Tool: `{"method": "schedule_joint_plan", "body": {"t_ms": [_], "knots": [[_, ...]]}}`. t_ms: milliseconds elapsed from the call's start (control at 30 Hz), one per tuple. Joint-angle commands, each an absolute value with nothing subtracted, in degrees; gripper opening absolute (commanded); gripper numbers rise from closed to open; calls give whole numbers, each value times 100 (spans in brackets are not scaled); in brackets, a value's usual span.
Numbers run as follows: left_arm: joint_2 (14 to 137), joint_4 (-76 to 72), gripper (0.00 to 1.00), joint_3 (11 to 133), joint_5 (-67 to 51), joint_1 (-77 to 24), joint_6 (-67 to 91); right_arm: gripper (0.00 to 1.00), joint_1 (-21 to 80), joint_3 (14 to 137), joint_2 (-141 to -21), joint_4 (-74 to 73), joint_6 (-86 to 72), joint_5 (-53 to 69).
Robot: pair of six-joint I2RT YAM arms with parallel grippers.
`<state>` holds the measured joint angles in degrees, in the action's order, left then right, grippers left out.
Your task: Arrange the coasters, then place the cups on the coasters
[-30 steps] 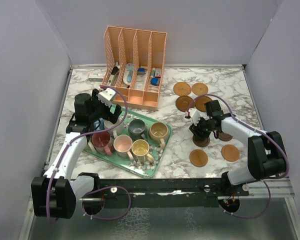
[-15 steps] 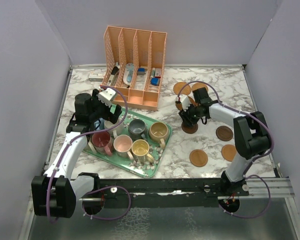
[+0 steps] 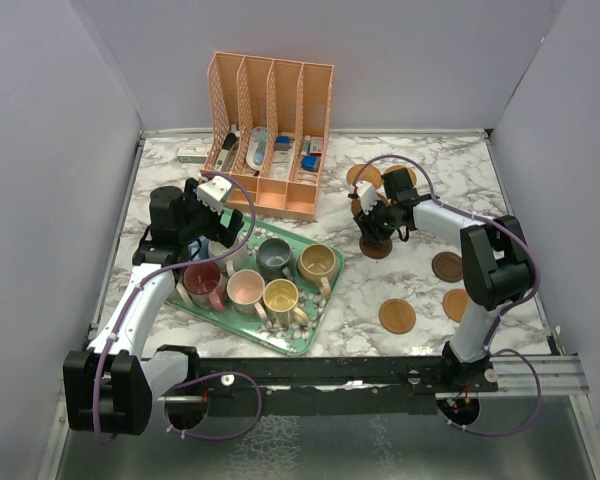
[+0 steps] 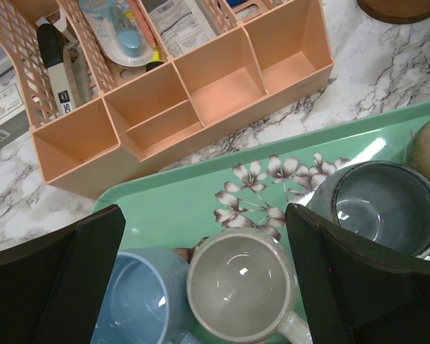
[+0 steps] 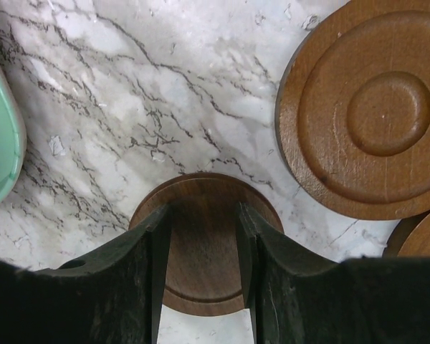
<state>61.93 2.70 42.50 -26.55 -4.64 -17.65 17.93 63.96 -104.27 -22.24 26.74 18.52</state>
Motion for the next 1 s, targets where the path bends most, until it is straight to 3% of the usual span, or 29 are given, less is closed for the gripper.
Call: {"method": "schedule_joint_plan", "body": {"t_ms": [0, 467, 967], "knots": [[6171, 290, 99, 4280, -2747, -492, -1828, 41, 1819, 6495, -10822, -2277, 2683, 1498], [6174, 297, 99, 4281, -2709, -492, -1846, 41, 1817, 6578, -10783, -2363, 2795, 1380], [6145, 307, 99, 4280, -2726, -492, -1839, 44, 1819, 6878, -9767, -2847, 2646, 1486]]}}
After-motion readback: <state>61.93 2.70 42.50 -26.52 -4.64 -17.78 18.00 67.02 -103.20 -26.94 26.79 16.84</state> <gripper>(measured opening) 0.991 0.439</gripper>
